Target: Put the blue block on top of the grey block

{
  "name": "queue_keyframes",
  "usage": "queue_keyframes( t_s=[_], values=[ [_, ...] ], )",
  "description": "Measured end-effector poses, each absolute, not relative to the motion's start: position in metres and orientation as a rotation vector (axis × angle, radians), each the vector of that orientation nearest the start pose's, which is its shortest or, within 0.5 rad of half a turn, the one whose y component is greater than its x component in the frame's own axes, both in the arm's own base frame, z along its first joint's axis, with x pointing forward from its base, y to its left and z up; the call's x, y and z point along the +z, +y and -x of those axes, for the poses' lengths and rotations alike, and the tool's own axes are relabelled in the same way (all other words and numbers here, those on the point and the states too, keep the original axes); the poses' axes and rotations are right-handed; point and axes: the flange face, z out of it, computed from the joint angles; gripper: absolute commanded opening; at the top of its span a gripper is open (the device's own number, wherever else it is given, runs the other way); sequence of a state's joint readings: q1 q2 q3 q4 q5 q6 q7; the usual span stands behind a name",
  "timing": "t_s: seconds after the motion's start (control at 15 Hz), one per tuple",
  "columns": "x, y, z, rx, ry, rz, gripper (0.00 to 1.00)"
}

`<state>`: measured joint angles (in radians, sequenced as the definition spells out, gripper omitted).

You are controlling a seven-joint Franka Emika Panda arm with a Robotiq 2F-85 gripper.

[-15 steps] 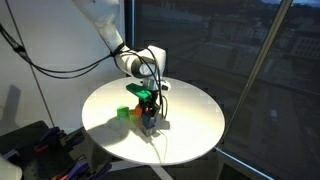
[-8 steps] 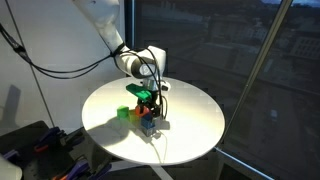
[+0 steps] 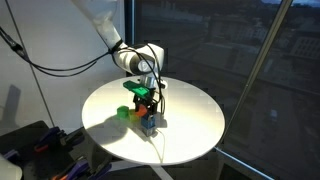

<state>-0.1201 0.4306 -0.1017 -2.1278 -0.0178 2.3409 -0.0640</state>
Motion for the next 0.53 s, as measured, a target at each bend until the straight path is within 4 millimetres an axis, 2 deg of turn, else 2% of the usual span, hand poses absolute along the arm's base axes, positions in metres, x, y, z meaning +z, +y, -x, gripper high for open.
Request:
queue_keyframes(
  t_s=[0.53],
  values=[
    [0.225, -0.104, -0.535, 0.266, 0.119, 3.146, 1.00]
  ],
)
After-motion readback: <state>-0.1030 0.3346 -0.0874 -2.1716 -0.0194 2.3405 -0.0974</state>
